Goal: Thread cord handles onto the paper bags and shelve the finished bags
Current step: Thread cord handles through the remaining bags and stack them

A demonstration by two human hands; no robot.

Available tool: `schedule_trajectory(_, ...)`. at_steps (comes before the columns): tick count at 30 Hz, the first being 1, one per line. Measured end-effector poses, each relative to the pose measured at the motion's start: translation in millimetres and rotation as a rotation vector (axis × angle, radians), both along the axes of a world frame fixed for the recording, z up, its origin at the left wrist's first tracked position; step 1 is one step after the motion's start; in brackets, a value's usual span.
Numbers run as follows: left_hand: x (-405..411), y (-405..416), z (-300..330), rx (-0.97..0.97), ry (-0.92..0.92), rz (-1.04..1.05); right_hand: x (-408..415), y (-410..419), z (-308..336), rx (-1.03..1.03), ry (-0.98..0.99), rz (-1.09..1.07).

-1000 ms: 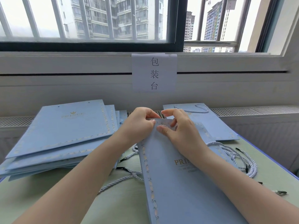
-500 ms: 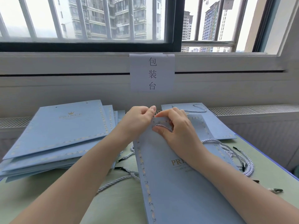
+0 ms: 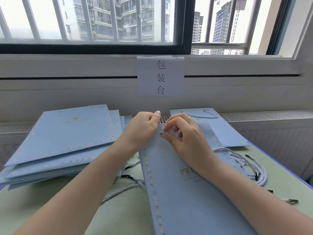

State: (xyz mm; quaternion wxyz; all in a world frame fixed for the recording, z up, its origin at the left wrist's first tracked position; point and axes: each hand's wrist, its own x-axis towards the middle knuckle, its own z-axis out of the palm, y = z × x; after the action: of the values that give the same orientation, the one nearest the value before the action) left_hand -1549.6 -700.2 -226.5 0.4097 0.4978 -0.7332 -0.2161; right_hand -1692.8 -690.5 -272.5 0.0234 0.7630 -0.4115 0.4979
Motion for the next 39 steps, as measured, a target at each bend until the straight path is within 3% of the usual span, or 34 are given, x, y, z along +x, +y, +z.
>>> schedule_trajectory(10, 3.4, -1.9, 3.7, 0.118, 0.047, 0.026, 2.8, 2.7, -2.7, -0.001, 0.033, 0.036)
schedule_trajectory(26, 3.9, -1.3, -5.3, -0.154, 0.061, 0.022, -4.2, 1.9, 0.5, -0.051, 0.117, -0.025)
schedule_trajectory(39, 5.0, -3.2, -10.8, -0.050, 0.242, -0.008, -3.0, 5.1, -0.2, -0.007, 0.157, -0.072)
